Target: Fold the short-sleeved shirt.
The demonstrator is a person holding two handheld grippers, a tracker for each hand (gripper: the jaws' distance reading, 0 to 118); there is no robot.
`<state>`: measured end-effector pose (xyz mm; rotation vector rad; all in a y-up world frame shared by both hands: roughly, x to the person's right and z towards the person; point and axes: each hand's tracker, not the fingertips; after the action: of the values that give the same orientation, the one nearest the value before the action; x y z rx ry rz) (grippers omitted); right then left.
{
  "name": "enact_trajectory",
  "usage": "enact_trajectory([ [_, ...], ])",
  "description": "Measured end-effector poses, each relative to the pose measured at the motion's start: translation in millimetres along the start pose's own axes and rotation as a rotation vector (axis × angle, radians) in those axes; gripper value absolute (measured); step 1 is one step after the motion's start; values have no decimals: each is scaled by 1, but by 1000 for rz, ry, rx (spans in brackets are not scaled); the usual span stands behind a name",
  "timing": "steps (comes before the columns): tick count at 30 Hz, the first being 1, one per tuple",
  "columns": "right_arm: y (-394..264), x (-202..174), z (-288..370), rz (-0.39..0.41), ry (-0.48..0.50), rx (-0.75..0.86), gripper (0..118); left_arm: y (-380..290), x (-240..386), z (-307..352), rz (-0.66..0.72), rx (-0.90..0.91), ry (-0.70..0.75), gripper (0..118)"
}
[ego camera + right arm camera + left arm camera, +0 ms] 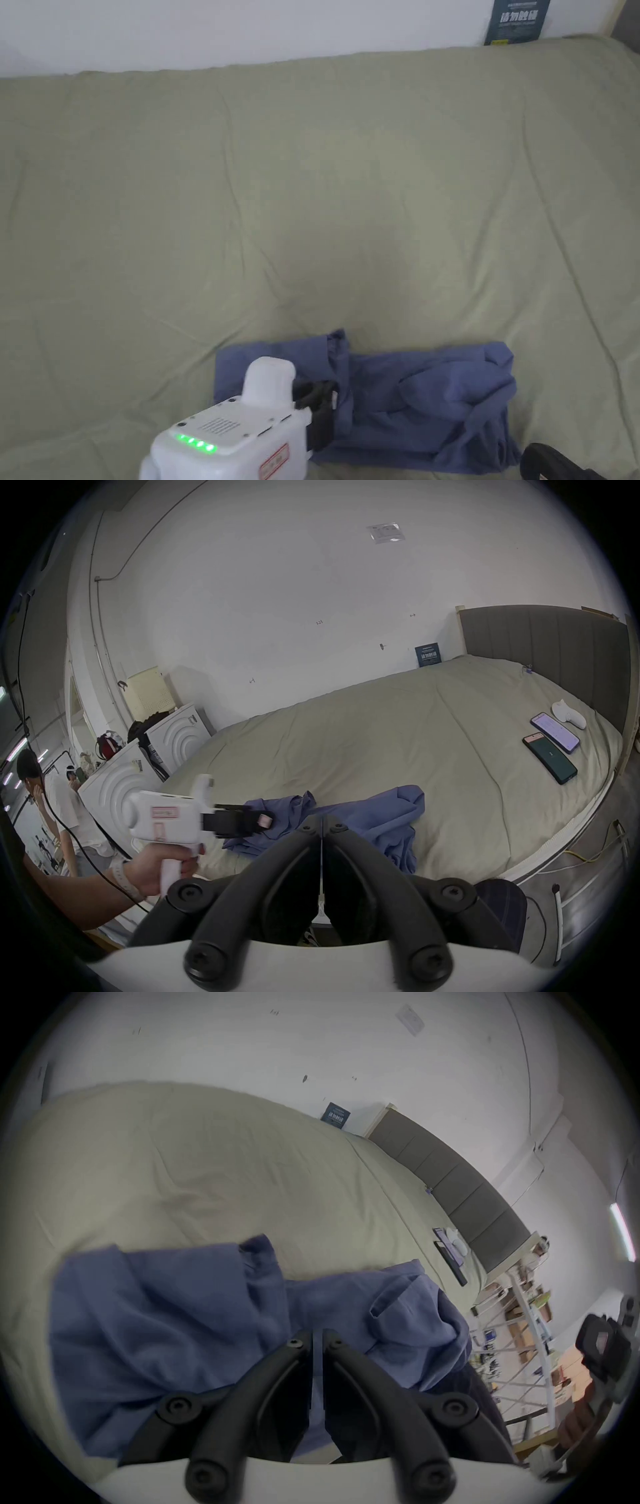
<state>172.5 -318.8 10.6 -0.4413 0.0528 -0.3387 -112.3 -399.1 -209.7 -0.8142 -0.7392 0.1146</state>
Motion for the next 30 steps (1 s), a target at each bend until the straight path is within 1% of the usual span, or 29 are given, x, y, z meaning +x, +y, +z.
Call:
enact_trajectory([
  [1,0,-1,-2,4,12,-1,2,-2,-3,20,-10,49,35,7],
  [3,0,-4,-9,13,26,-11,2,-4,-16,52,58,119,29,7],
  [5,0,-9,-15,21,43,-26,2,-6,-32,74,87,98,91,7],
  [6,-1,-11,-16,25,54,-29,2,-6,-40,80,70,85,142,7],
  [7,-2,-14,-18,29,69,-31,2,-5,-48,83,83,82,149,8],
  [8,-2,-18,-20,34,82,-34,2,-6,-56,85,128,93,124,10],
  [9,-2,-21,-22,39,91,-38,2,-7,-62,87,163,97,92,22],
  [10,-3,-23,-23,42,97,-42,2,-8,-69,88,187,111,62,43],
  [11,-3,-26,-24,45,100,-44,2,-8,-76,84,245,103,-3,75],
  [12,-3,-28,-24,48,102,-47,2,-8,-86,82,328,77,-55,111],
  [13,-4,-30,-23,54,102,-47,2,-10,-100,79,438,66,-134,118],
  [14,-4,-32,-22,61,104,-46,2,-12,-114,78,526,92,-215,118],
  [15,-4,-33,-21,66,106,-46,2,-12,-127,74,578,92,-268,118],
  [18,-5,-32,-20,70,97,-58,2,-23,-173,54,718,52,-376,118],
  [20,-7,-32,-22,66,87,-72,2,-36,-205,35,876,1,-439,118],
  [22,-6,-33,-22,67,77,-78,2,-50,-227,21,973,-30,-478,118],
  [25,-2,-37,-20,68,71,-77,2,-51,-233,6,944,-5,-654,118],
  [27,-1,-39,-21,75,65,-82,2,-46,-231,-8,932,-35,-640,118],
  [29,-2,-39,-22,80,64,-84,2,-42,-224,-29,911,-55,-731,118],
  [30,-2,-40,-24,79,66,-88,2,-40,-219,-39,910,-75,-752,118],
])
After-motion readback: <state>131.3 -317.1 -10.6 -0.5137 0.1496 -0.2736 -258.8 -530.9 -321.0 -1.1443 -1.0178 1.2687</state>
